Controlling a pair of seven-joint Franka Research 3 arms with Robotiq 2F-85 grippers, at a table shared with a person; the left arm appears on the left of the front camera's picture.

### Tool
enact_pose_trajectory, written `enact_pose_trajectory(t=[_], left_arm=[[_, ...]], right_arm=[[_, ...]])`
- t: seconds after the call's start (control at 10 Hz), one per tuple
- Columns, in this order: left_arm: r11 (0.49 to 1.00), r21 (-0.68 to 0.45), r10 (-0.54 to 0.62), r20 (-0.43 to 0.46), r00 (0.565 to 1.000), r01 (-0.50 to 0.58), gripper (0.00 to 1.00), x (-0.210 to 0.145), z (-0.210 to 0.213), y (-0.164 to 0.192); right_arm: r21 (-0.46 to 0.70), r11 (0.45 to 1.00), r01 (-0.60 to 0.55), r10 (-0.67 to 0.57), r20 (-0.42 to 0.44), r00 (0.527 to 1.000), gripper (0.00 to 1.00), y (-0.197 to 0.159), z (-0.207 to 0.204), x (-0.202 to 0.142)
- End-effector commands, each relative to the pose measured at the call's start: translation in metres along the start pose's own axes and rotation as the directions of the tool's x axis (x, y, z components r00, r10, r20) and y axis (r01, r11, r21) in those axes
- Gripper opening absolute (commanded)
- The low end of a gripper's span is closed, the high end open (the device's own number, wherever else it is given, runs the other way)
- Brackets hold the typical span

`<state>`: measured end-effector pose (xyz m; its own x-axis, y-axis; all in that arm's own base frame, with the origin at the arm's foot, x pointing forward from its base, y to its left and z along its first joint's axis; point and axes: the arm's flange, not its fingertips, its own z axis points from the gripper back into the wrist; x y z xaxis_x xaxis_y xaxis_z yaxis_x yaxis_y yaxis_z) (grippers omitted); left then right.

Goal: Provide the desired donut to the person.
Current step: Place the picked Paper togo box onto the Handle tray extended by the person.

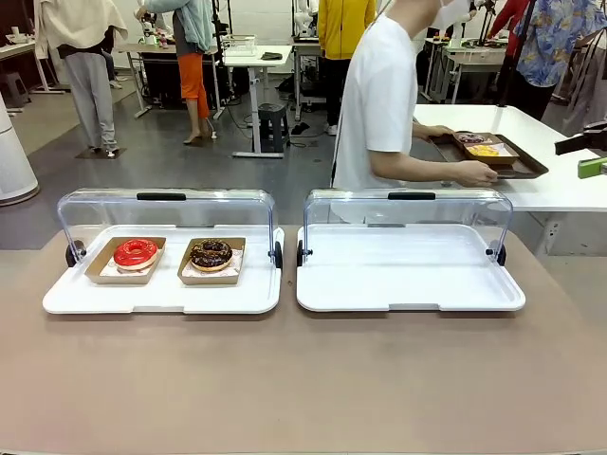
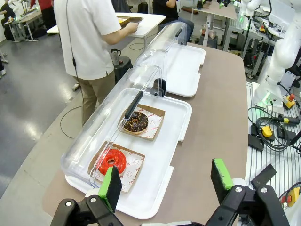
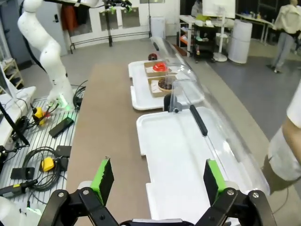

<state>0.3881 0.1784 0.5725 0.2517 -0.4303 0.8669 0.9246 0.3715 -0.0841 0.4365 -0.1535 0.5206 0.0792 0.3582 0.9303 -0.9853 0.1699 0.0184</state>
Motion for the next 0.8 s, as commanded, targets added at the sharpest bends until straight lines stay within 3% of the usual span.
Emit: enact_pose_trajectory(t=[0.0, 0.3, 0.4, 0.7], left_arm=[[1.0, -0.003, -0.003, 0.001, 1.0, 0.003, 1.0, 0.001, 0.001, -0.001], [1.0, -0.003, -0.003, 0.001, 1.0, 0.003, 1.0, 0.001, 0.001, -0.001], [1.0, -0.003, -0.003, 0.001, 1.0, 0.003, 1.0, 0.001, 0.001, -0.001], [1.0, -0.003, -0.003, 0.001, 1.0, 0.003, 1.0, 0.001, 0.001, -0.001]], right_arm=[[0.049, 0.998, -0.045, 0.046, -0.027, 0.999, 1.0, 0.001, 0.001, -0.001], [0.033, 0.999, -0.025, 0.027, -0.077, 0.997, 1.0, 0.006, -0.003, 0.018], [0.033, 0.999, -0.024, 0.025, -0.019, 1.0, 1.0, 0.002, -0.002, 0.003], [0.033, 0.999, -0.024, 0.025, -0.019, 1.0, 1.0, 0.002, -0.002, 0.003]])
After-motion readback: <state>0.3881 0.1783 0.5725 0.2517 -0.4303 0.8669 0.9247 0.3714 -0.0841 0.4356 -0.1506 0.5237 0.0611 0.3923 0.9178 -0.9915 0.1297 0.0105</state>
